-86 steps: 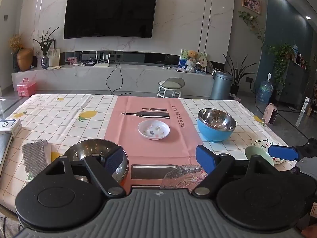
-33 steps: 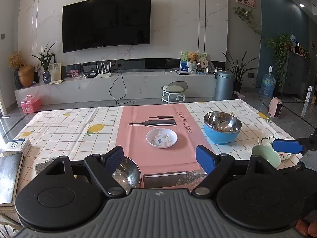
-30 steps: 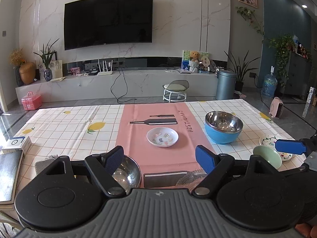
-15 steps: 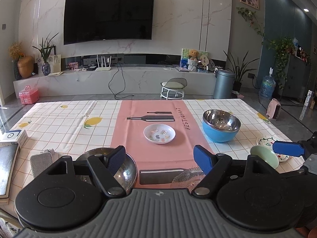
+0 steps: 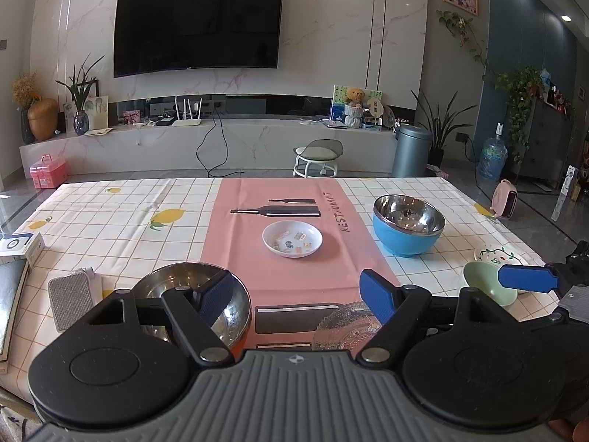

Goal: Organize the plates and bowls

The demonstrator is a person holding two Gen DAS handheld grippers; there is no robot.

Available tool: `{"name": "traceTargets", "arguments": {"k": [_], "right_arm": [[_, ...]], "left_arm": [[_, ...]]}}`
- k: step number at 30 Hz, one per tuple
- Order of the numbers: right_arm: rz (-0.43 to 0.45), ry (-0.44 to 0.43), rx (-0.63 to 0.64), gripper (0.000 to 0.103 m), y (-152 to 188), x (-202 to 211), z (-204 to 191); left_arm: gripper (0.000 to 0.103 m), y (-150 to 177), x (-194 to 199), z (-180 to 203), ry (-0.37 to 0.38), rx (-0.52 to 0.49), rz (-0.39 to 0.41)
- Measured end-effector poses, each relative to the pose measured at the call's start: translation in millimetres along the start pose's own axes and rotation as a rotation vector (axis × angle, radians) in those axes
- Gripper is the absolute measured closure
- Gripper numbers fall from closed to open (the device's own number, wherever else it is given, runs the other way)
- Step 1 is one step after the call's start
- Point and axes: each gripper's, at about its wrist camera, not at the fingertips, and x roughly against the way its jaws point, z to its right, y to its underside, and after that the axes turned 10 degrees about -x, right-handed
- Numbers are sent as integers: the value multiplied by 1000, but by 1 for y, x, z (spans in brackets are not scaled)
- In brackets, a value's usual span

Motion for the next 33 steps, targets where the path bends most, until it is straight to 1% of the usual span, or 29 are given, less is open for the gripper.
{"name": "traceTargets", "arguments": {"k": [8, 14, 18, 21, 25, 30, 33], "right_arm": [[-32, 9, -24, 3, -2, -6, 8], [-20, 33, 9, 3, -8, -3, 8], [-13, 31, 37, 3, -14, -1, 6], [-7, 17, 60, 3, -22, 1, 5], [-7, -21, 51, 3, -36, -1, 9], [-15, -22, 11, 3, -60, -14, 19], [-63, -36, -34, 3, -74, -28, 26]], "left_arm": [[11, 5, -3, 1, 11, 22, -6], [11, 2, -1, -4, 25, 44, -4], [11, -3, 0, -7, 33, 44, -3], [11, -13, 3, -7, 33, 21, 12], [11, -30, 3, -10, 12, -1, 18], [11, -48, -8, -22, -10, 19, -17], [11, -54, -16, -29, -31, 19, -41]]}}
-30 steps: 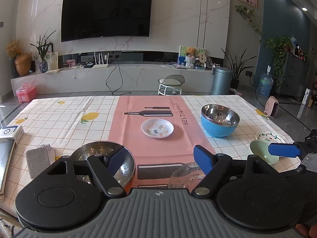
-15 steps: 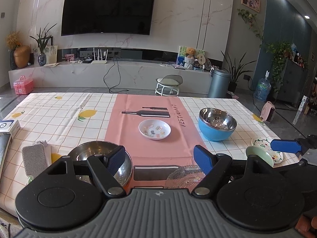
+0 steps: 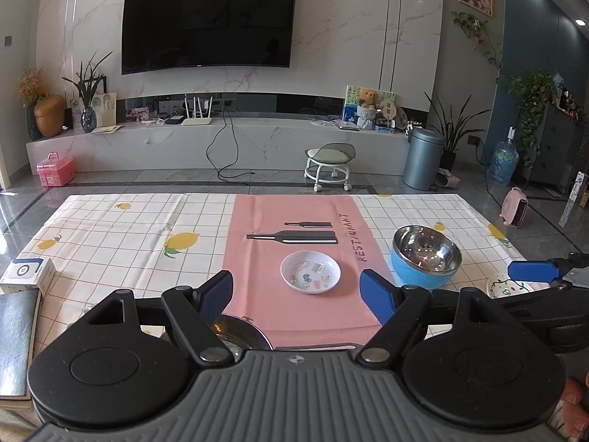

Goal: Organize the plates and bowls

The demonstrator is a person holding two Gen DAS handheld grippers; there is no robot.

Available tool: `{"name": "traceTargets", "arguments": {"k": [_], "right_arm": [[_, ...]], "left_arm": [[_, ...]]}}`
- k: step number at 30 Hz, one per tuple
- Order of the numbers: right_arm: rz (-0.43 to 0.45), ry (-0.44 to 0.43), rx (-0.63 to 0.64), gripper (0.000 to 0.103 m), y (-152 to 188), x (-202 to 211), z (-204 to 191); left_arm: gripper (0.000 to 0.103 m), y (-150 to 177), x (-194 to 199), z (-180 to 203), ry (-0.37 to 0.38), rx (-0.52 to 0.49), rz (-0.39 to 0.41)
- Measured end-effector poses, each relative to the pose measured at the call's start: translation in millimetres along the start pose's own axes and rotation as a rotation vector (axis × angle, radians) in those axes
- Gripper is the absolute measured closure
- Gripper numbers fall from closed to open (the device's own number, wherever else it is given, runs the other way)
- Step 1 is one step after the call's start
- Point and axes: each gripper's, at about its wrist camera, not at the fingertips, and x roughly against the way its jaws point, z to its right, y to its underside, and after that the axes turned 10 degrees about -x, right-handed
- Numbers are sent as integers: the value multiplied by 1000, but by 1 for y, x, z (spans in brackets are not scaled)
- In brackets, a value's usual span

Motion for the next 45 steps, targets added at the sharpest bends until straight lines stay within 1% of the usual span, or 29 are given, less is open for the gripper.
{"name": "traceTargets", "arguments": {"k": [2, 5, 7, 9, 11, 13, 15, 16, 17, 18, 19, 20, 21, 22, 23, 26, 29, 30, 32, 34, 35, 36, 37, 38, 39, 43, 45], "right_arm": [[-12, -28, -17, 3, -6, -6, 5], [-4, -26, -34, 3, -16, -14, 10], [-11, -50, -62, 3, -21, -18, 13], [-37, -91, -86, 3, -23, -26, 10], [-79, -131, -80, 3, -22, -35, 2], [-132, -186, -49, 8, -18, -46, -11], [-191, -212, -25, 20, -11, -59, -26], [-217, -220, -19, 23, -7, -65, -33], [-241, -229, -13, 24, -3, -72, -40], [-272, -242, -8, 27, 2, -81, -48], [-302, -259, -7, 32, 7, -88, -55], [-329, -277, -11, 36, 11, -95, -60], [-365, -302, -22, 41, 16, -101, -66], [-389, -317, -34, 44, 20, -107, -71], [-404, -323, -43, 44, 23, -111, -75], [-417, -317, -50, 45, 30, -117, -88], [-427, -308, -45, 50, 34, -122, -97], [-439, -309, -47, 52, 35, -126, -99], [-458, -306, -50, 55, 37, -129, -102], [-477, -296, -42, 60, 40, -134, -106], [-483, -295, -39, 62, 41, -135, -107], [-489, -297, -35, 66, 43, -136, -109], [-494, -299, -32, 70, 44, -137, -111], [-498, -301, -27, 73, 45, -138, -113], [-502, -309, -20, 79, 47, -139, -114], [-490, -310, -24, 82, 49, -139, -114], [-495, -306, -39, 84, 49, -139, -111]], "left_arm": [[11, -3, -5, -5, -21, -5, -20], [11, -3, -12, -15, -54, -19, -59], [11, 1, -18, -27, -88, -8, -89], [11, 8, -23, -41, -122, -12, -111], [11, 22, -32, -51, -141, -53, -151], [11, 36, -42, -61, -150, -70, -212], [11, 47, -52, -71, -142, -46, -271], [11, 50, -56, -75, -142, -30, -302], [13, 52, -59, -78, -147, -16, -325], [17, 54, -60, -81, -148, -6, -338], [20, 55, -62, -82, -140, -2, -343], [23, 56, -62, -83, -129, 1, -344], [24, 57, -63, -84, -118, 4, -343], [24, 58, -65, -84, -110, 5, -348], [26, 60, -66, -85, -110, 8, -358], [36, 65, -76, -90, -127, 23, -383], [43, 69, -83, -95, -128, 45, -426], [48, 70, -86, -98, -128, 63, -443], [55, 72, -89, -103, -119, 100, -465], [63, 74, -91, -107, -105, 126, -483], [69, 75, -92, -108, -98, 136, -490], [74, 75, -92, -109, -93, 144, -496], [76, 76, -93, -109, -88, 148, -500], [85, 76, -93, -108, -82, 147, -498], [92, 76, -94, -107, -70, 143, -496], [93, 74, -91, -99, -74, 106, -496], [95, 73, -89, -98, -60, 119, -498]]}}
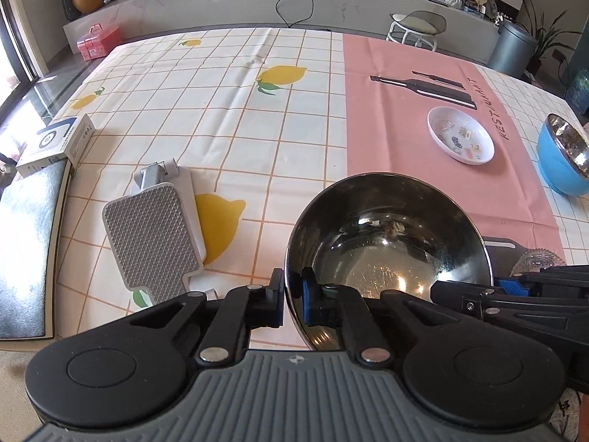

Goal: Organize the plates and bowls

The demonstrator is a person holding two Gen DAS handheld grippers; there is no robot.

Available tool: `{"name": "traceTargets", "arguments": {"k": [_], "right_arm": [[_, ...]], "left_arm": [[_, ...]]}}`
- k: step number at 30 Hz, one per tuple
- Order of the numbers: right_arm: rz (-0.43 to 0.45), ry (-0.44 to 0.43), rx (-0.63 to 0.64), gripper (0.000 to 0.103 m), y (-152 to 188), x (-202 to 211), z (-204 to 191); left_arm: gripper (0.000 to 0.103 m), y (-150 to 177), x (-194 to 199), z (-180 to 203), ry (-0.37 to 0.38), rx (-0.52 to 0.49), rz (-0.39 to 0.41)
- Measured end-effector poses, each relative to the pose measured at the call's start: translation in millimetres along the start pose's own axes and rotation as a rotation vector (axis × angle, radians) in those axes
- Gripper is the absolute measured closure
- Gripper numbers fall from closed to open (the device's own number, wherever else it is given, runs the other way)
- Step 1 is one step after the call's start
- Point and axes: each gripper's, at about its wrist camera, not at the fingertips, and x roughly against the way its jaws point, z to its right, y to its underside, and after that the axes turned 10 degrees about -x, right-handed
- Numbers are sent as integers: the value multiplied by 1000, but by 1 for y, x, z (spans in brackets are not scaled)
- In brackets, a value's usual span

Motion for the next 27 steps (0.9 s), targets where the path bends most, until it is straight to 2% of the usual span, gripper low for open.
{"name": "traceTargets", "arguments": {"k": [7, 14, 19, 27], "right_arm": [[15, -10, -56, 86, 10, 13, 16], [54, -6, -81, 86, 25, 32, 28], [56, -27, -137, 86, 30, 43, 45], [55, -27, -168, 86, 33, 49, 60]], "left_arm": [[96, 0, 3, 1, 98, 39, -31], [97, 3, 14, 16, 121, 13, 3], [97, 6, 13, 26, 165, -9, -9], [96, 8, 11, 40, 180, -42, -26]]}}
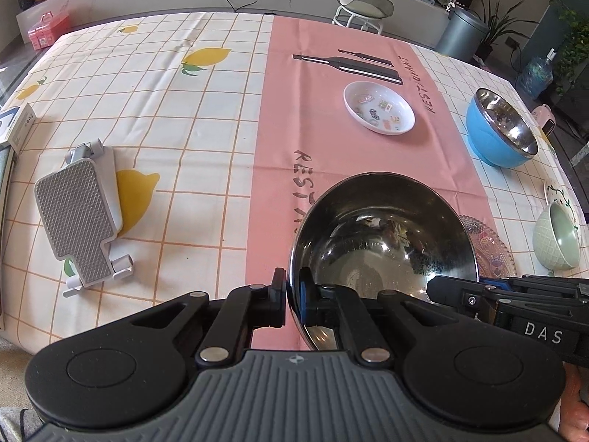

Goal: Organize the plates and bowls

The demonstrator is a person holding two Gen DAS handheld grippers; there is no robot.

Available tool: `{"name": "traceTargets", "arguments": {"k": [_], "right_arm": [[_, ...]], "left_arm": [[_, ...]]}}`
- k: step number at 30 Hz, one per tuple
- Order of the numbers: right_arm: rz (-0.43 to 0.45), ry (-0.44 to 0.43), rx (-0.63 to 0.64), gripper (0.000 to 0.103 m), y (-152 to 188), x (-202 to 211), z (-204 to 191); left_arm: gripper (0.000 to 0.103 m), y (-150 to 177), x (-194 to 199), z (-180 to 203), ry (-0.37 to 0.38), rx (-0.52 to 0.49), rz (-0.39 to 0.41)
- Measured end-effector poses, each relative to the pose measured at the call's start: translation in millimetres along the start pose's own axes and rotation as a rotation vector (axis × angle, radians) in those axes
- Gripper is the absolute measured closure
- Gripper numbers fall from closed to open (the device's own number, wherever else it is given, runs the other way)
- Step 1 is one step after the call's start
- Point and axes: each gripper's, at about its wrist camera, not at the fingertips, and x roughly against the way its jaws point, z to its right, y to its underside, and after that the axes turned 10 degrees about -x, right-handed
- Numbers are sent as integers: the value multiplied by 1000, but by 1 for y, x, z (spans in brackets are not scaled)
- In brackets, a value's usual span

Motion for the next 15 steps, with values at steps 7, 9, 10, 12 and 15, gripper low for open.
{"name": "traceTargets", "arguments": {"k": [7, 9, 10, 12, 15], "right_arm": [[-17, -8, -8, 86, 2, -3, 5], [-17, -10, -9, 86, 2, -3, 6], [-15, -11, -10, 86, 2, -3, 6], [-13, -17, -13, 86, 1, -3, 6], [-9, -22, -16, 86, 1, -4, 6]], "left_arm": [[96, 0, -2, 0, -1, 2, -9], [96, 0, -2, 0, -3, 0, -10], [96, 0, -3, 0, -5, 1, -11], [95, -1, -3, 0, -8, 3, -13], [95, -1, -4, -1, -6, 3, -17]]}}
